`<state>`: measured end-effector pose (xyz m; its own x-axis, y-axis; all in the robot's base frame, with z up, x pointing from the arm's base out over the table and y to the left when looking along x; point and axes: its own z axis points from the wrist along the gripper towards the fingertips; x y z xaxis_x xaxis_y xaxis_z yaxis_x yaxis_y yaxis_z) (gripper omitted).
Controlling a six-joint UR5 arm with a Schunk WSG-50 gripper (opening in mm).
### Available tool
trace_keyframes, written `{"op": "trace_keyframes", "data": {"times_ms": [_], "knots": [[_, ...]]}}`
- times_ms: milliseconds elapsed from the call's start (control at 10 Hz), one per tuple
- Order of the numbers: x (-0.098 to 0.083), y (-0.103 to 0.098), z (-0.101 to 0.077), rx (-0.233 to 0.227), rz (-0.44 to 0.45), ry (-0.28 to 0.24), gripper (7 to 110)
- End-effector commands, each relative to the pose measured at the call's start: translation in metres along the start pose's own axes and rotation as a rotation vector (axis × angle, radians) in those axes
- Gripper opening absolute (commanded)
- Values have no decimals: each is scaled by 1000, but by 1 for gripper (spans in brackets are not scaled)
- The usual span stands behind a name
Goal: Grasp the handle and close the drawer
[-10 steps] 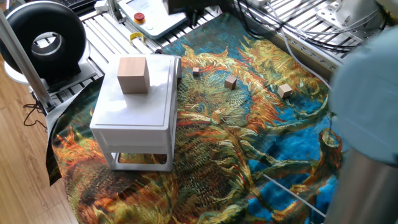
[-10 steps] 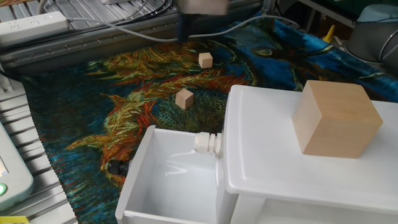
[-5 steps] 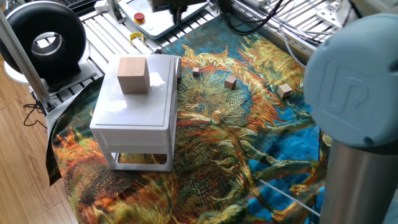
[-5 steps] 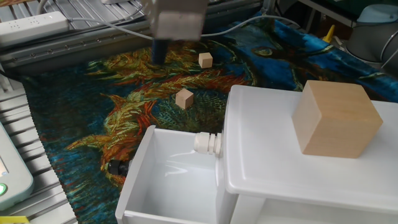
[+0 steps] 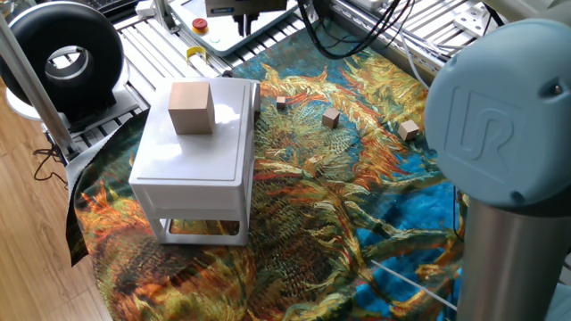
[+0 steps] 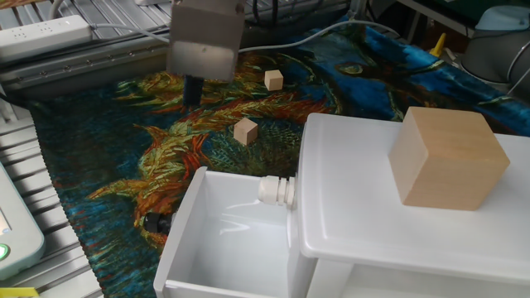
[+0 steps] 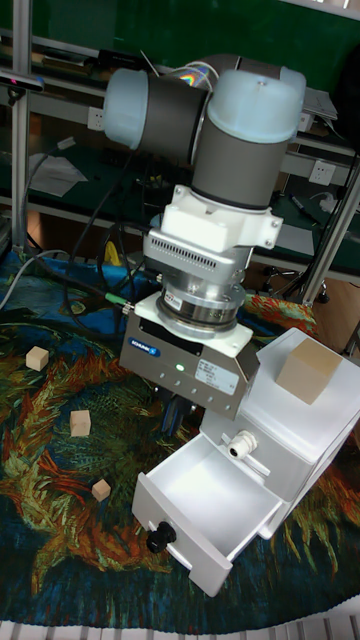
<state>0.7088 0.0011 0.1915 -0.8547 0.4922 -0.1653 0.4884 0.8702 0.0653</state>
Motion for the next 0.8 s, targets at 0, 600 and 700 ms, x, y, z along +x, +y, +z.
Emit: {"op": "trace_keyframes", "data": {"times_ms": [0,600,700], "knots": [[5,2,2,-16,68,25,7],[7,-22,-4,73,60,26,7],[5,-24,-4,81,55,20,7]]}}
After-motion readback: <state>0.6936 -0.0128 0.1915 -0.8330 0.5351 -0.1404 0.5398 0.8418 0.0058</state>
